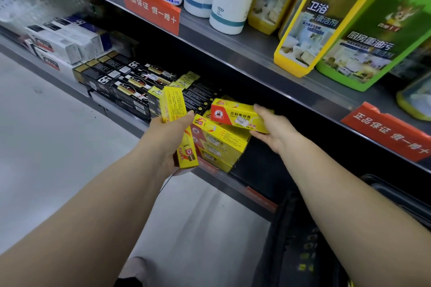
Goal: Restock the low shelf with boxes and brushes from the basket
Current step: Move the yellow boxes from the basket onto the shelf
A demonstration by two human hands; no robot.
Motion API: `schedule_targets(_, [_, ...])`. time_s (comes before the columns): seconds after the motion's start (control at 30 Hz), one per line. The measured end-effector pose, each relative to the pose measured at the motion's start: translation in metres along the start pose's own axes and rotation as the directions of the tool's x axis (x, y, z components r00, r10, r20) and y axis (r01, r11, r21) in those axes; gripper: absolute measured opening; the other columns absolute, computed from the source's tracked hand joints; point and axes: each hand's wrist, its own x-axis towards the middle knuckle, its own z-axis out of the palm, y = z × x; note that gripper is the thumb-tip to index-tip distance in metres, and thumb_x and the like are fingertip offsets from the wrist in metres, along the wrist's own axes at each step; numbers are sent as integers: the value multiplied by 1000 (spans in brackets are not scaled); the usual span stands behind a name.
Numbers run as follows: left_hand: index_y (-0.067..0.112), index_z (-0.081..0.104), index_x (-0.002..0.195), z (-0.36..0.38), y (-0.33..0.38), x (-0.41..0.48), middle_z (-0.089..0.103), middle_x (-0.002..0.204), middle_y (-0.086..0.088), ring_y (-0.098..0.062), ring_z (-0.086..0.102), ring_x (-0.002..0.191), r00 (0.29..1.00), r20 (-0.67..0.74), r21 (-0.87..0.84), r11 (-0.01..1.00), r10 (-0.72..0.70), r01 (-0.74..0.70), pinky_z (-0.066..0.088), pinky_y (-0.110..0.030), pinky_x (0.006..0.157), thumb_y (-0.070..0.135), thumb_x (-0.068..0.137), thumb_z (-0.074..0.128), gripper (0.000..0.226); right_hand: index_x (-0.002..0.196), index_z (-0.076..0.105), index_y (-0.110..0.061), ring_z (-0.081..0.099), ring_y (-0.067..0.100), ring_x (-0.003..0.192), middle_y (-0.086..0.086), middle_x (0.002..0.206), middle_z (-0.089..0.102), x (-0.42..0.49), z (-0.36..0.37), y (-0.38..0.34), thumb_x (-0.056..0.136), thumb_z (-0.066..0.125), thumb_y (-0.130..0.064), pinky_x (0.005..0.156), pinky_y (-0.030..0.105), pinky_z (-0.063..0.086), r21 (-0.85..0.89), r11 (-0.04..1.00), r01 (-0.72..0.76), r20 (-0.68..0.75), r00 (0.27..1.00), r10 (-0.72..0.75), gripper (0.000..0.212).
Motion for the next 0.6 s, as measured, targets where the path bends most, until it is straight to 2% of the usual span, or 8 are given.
schedule_targets(0.1, [21,47,127,2,-1,3,61,87,-1,-19,60,69,1000,20,24,1000,-1,1,46,-25,36,39,86,63,48,127,49,-8,62,18,95,6,115,61,8,11,9,84,66,-42,77,30,55,-214,977,13,19,1000,-10,58])
schedule_targets(0.17, [21,47,129,3,-2,5,62,91,0,-19,61,72,1000,29,40,999,3,-4,46,-26,44,39,86,64,50,138,39,-6,56,25,113,10,129,55,10,15,16,86,59,-50,97,36,46,-478,877,49,38,999,-35,71])
schedule_targets(0.2, [21,46,129,3,-2,6,63,91,-1,-20,61,72,999,35,36,999,3,-4,46,-27,46,39,86,64,50,142,34,-6,48,27,124,11,139,47,9,15,18,86,55,-55,102,36,39,-584,808,70,61,997,-43,77])
schedule_targets(0.27, [21,47,127,5,-2,6,63,92,-2,-21,61,73,999,52,21,1000,-3,2,45,-29,51,38,86,64,48,142,33,-11,39,27,132,10,147,38,6,13,19,84,52,-61,100,36,34,-681,725,104,126,992,-24,79])
schedule_targets(0.37, [21,50,121,8,-3,6,64,93,-4,-22,61,73,998,67,16,1000,-9,8,45,-31,55,38,85,65,43,139,34,-23,37,24,132,4,148,34,1,8,18,68,65,-67,95,34,34,-768,619,167,226,974,18,89])
schedule_targets(0.47, [21,50,116,10,-5,8,65,95,-6,-23,62,76,997,77,15,1000,-11,10,47,-33,59,38,85,65,39,144,23,-28,35,25,134,4,152,27,-3,9,20,63,81,-49,99,34,38,-847,447,286,325,946,11,102])
schedule_targets(0.53, [20,51,114,11,-4,7,66,97,-7,-24,62,79,997,81,12,1000,-17,17,48,-34,62,38,84,66,38,144,24,-27,38,26,131,6,151,29,-4,11,20,67,82,-37,91,29,39,-855,407,321,341,940,-23,97])
schedule_targets(0.6, [19,51,113,11,-4,7,65,98,-7,-25,63,82,997,72,20,999,-31,30,50,-36,65,39,84,67,38,145,24,-26,40,26,129,7,151,29,-6,12,19,70,80,-36,90,29,39,-864,382,328,342,939,-32,94])
